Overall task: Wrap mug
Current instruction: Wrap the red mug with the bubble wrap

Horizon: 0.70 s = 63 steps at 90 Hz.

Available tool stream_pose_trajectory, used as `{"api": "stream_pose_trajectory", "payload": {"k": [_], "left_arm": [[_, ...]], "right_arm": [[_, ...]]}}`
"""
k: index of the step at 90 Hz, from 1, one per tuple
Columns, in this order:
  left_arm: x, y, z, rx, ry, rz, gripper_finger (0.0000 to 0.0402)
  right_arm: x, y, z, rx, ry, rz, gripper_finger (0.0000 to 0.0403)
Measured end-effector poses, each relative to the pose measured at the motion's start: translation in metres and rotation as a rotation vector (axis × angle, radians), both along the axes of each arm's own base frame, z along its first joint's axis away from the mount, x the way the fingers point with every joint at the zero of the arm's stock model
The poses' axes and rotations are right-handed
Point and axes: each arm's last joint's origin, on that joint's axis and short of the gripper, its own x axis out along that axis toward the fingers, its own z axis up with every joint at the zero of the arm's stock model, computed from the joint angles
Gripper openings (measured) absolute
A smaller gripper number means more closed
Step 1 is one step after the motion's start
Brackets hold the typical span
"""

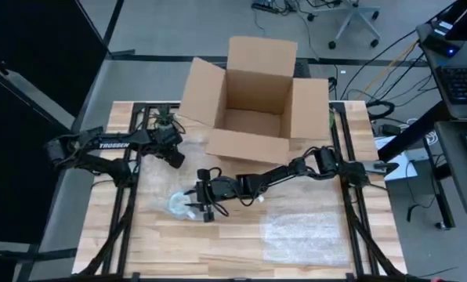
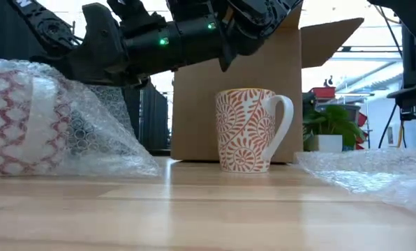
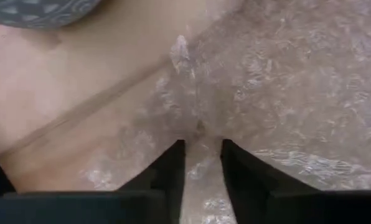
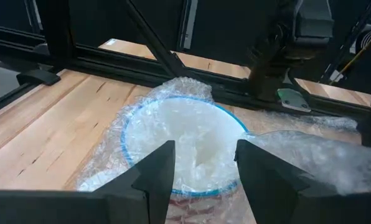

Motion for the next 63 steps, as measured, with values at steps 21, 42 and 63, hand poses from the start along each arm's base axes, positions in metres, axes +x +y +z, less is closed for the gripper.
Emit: {"api": "stream_pose_trajectory", "payload": {"k": [21,42,63], "left_arm": [[0.005,-0.002,0.007,-0.022,-0.025,-0.045,0.0004],[0.013,-0.011,0.042,0.018,-0.132,-0.094,0.0001],[0.007,-0.028,0.073,0.045,-0.246,-0.123,0.0001]], "right_arm": [[0.0,0.0,0.0,0.0,0.0,0.0,0.0157],[0.0,0.0,0.0,0.0,0.0,0.0,0.0157],[0.0,0.0,0.0,0.0,0.001,0.0,0.0157]]}}
